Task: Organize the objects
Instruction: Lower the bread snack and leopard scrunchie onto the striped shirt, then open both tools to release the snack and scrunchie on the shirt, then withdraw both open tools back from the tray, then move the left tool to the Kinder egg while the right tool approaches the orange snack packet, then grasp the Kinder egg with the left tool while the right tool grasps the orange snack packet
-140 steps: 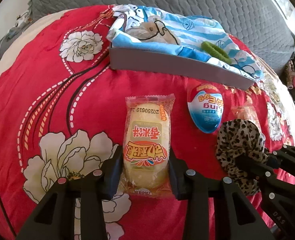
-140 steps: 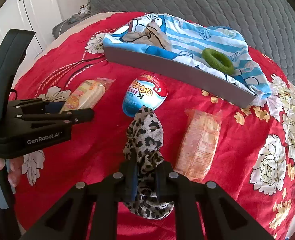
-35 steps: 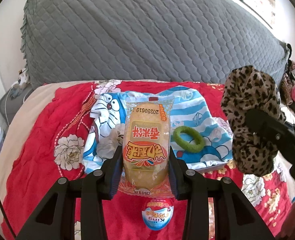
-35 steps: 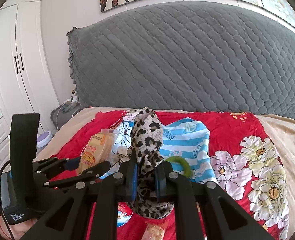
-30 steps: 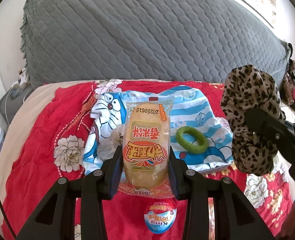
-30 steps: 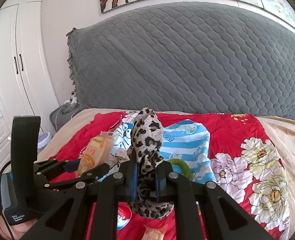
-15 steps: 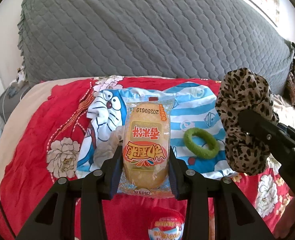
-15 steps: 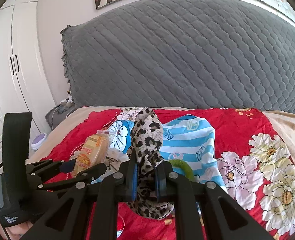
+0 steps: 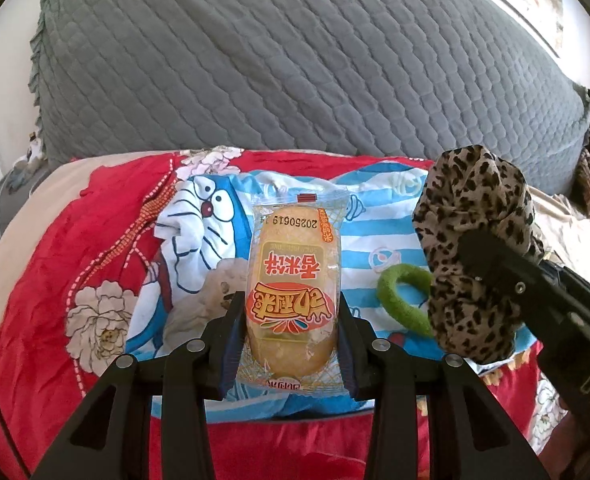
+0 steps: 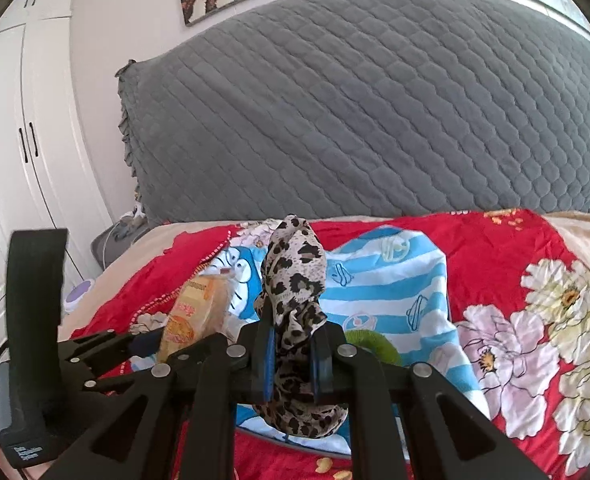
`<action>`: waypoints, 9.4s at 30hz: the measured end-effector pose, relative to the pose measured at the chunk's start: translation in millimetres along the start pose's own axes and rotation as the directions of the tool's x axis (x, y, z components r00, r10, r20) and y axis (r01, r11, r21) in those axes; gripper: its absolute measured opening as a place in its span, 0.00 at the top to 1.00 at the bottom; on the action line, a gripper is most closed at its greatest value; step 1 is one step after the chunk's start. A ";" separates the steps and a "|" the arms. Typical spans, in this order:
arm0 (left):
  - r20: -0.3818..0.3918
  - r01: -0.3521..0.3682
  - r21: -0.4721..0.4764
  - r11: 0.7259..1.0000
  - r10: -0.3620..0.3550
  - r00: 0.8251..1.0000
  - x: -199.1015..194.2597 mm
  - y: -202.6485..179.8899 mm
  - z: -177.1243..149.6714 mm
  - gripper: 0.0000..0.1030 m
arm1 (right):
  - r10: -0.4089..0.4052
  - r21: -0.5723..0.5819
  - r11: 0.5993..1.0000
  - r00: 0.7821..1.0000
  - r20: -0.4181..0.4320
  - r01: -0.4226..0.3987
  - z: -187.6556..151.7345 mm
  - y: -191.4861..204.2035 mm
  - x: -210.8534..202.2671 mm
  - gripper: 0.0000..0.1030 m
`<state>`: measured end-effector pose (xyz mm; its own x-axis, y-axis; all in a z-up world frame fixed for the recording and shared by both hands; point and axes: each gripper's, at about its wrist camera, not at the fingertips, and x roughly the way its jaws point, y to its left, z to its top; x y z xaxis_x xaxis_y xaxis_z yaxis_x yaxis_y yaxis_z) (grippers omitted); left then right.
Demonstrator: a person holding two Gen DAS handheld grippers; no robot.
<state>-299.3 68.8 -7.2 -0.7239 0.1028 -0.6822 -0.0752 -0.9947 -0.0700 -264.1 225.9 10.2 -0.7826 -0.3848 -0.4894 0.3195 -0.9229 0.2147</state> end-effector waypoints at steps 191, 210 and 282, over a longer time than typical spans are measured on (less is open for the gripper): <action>-0.001 0.001 -0.001 1.000 -0.001 1.000 -219.5 7.3 -34.1 0.21 | -0.101 -0.104 0.990 0.992 -0.075 0.093 15.2 78.6 -198.4 0.18; -0.121 0.053 0.023 0.998 -0.050 0.991 -209.1 -2.6 -81.4 0.18 | -0.137 -0.110 0.986 0.980 -0.143 0.121 -21.0 79.6 -211.0 0.18; -0.303 0.098 0.008 0.995 -0.091 0.949 -12.8 -7.8 -107.3 0.18 | -0.243 -0.155 0.969 0.823 -0.514 0.190 -134.0 23.1 -46.1 0.19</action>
<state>-215.9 75.1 -76.0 -0.4723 0.1878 -0.8612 -0.1515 -0.9798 -0.1306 -149.1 220.8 -75.6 -0.4469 -0.0977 -0.8892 0.2436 -0.9697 -0.0158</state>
